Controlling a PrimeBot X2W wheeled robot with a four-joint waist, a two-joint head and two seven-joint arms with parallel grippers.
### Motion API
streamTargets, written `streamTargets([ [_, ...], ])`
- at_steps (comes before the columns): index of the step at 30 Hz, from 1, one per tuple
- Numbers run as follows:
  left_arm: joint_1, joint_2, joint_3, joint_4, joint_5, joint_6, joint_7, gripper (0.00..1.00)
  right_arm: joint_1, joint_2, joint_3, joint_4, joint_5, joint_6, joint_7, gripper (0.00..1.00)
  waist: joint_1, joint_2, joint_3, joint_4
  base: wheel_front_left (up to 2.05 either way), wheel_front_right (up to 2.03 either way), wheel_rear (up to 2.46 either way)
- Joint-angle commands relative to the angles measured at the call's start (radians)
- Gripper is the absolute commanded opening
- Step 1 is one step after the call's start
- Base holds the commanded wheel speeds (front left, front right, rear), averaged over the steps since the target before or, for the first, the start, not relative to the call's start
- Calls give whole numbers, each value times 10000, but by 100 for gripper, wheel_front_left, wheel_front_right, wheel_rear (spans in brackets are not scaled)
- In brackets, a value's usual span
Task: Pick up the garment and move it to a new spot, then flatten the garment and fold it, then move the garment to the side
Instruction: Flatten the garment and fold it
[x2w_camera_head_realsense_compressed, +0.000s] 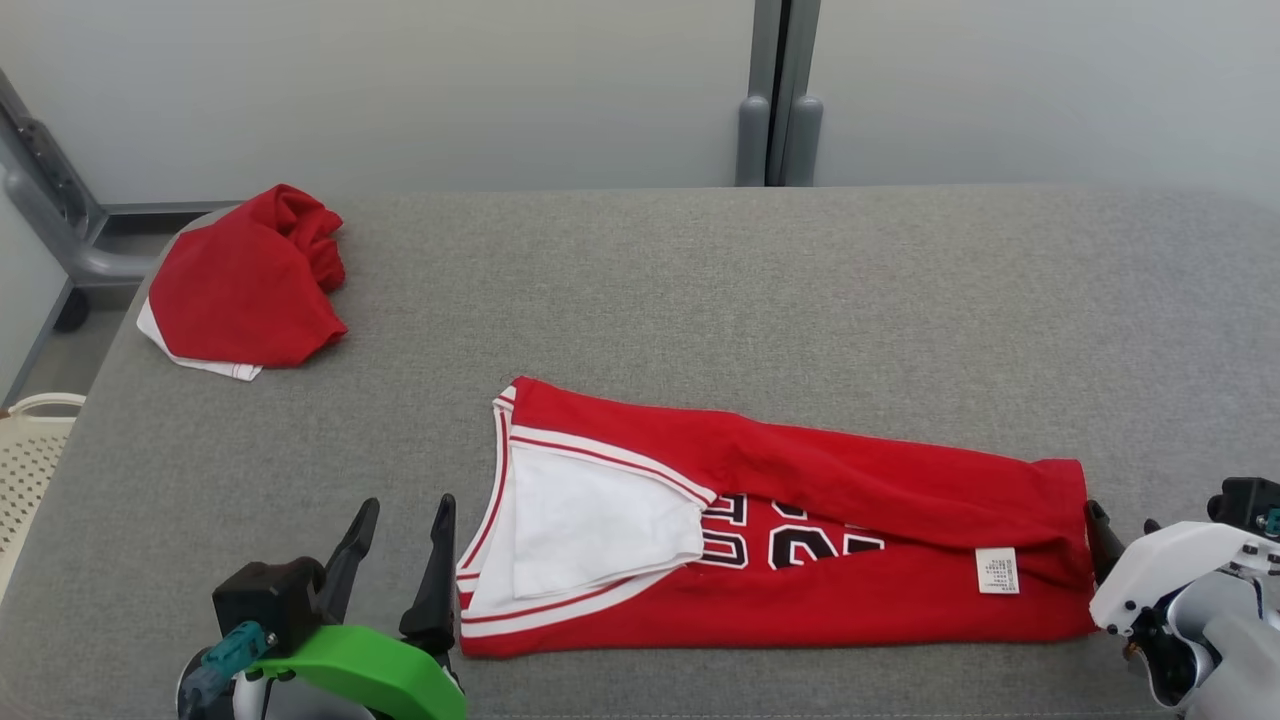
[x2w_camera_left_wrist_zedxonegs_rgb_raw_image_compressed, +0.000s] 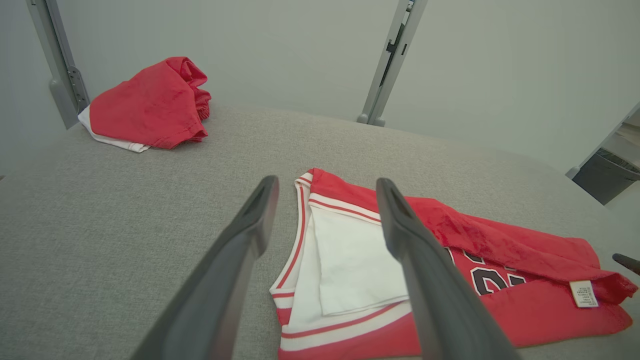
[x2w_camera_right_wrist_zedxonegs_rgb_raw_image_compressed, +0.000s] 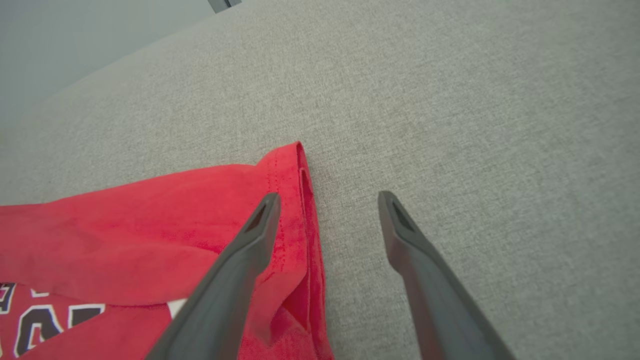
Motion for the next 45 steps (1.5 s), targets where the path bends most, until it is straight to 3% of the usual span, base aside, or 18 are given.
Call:
streamTargets([
  [1,76,29,27,-14,2,14,-26,100,-60,105,-72,156,116,-11,19,100,0,0,133,170,0,0,0],
  [4,44,52,61,5,-41,14,-43,100,-94,421,-103,494,221,-11,196,100,0,0,208,296,0,0,0],
  [16,150,34,137,-68,-142,0,-129,100,407,564,284,229,184,-11,793,100,0,0,340,177,0,0,0],
  [23,-102,77,247,-123,-188,-52,-161,100,-64,859,514,527,14,-5,1249,100,0,0,608,294,0,0,0],
  [24,-131,73,239,-130,-182,-58,-162,100,-123,868,578,564,-29,-5,1303,68,0,0,638,334,0,0,0],
  [25,-131,73,239,-130,-182,-58,-162,100,-123,868,578,564,-29,-5,1303,68,0,0,638,334,0,0,0],
  [26,-155,71,232,-126,-170,-61,-160,100,-184,894,648,590,-93,-5,1369,44,0,0,660,369,0,0,0],
  [29,-155,81,249,-128,-174,-27,-180,100,-313,914,777,601,-175,-2,1522,0,0,0,688,428,0,0,0],
  [35,-40,90,324,-130,-223,41,-228,100,-671,453,686,362,0,-14,1710,0,0,0,654,300,0,0,0],
  [45,25,-37,272,-136,-254,33,-307,100,-1122,-1040,412,-246,431,-15,2706,0,0,0,598,-330,0,0,0],
])
